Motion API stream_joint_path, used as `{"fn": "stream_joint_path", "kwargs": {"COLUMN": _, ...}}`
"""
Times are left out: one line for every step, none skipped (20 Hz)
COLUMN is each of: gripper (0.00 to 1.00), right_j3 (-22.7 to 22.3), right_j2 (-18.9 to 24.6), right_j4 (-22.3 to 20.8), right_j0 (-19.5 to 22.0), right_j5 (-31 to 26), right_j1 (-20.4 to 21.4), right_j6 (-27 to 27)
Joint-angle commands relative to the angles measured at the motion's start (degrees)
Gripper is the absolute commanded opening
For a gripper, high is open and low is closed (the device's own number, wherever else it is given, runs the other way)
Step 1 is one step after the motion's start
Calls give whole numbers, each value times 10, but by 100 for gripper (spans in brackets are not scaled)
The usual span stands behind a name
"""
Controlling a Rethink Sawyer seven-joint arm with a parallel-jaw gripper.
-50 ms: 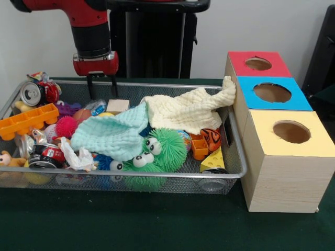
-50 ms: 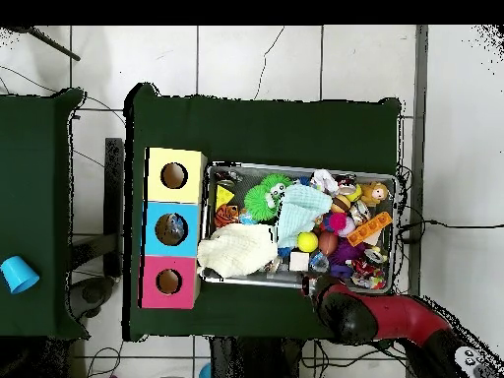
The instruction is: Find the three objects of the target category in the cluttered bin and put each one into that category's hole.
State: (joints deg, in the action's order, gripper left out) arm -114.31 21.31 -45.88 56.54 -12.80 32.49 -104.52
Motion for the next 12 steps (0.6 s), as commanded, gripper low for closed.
{"fn": "stream_joint_path", "kwargs": {"gripper": 100, "right_j3": 87, "right_j2": 67, "right_j4": 4, "right_j0": 17, "right_j5": -50, "right_j1": -15, "right_j6": 60}}
{"fn": "stream_joint_path", "kwargs": {"gripper": 100, "right_j3": 87, "right_j2": 70, "right_j4": 5, "right_j0": 19, "right_j5": -53, "right_j1": -14, "right_j6": 62}}
{"fn": "stream_joint_path", "kwargs": {"gripper": 100, "right_j3": 86, "right_j2": 72, "right_j4": 6, "right_j0": 21, "right_j5": -57, "right_j1": -12, "right_j6": 63}}
{"fn": "stream_joint_path", "kwargs": {"gripper": 100, "right_j3": 86, "right_j2": 74, "right_j4": 7, "right_j0": 22, "right_j5": -60, "right_j1": -11, "right_j6": 65}}
{"fn": "stream_joint_path", "kwargs": {"gripper": 100, "right_j3": 85, "right_j2": 76, "right_j4": 8, "right_j0": 23, "right_j5": -63, "right_j1": -9, "right_j6": 66}}
{"fn": "stream_joint_path", "kwargs": {"gripper": 100, "right_j3": 85, "right_j2": 77, "right_j4": 9, "right_j0": 24, "right_j5": -66, "right_j1": -8, "right_j6": 66}}
{"fn": "stream_joint_path", "kwargs": {"gripper": 100, "right_j3": 84, "right_j2": 79, "right_j4": 10, "right_j0": 25, "right_j5": -68, "right_j1": -6, "right_j6": 67}}
{"fn": "stream_joint_path", "kwargs": {"gripper": 100, "right_j3": 84, "right_j2": 80, "right_j4": 11, "right_j0": 25, "right_j5": -71, "right_j1": -4, "right_j6": 66}}
{"fn": "stream_joint_path", "kwargs": {"gripper": 100, "right_j3": 84, "right_j2": 82, "right_j4": 12, "right_j0": 26, "right_j5": -75, "right_j1": -3, "right_j6": 68}}
{"fn": "stream_joint_path", "kwargs": {"gripper": 100, "right_j3": 83, "right_j2": 83, "right_j4": 13, "right_j0": 26, "right_j5": -76, "right_j1": -1, "right_j6": 66}}
{"fn": "stream_joint_path", "kwargs": {"gripper": 100, "right_j3": 84, "right_j2": 83, "right_j4": 12, "right_j0": 26, "right_j5": -77, "right_j1": 1, "right_j6": 66}}
{"fn": "stream_joint_path", "kwargs": {"gripper": 100, "right_j3": 85, "right_j2": 83, "right_j4": 12, "right_j0": 25, "right_j5": -78, "right_j1": 1, "right_j6": 66}}
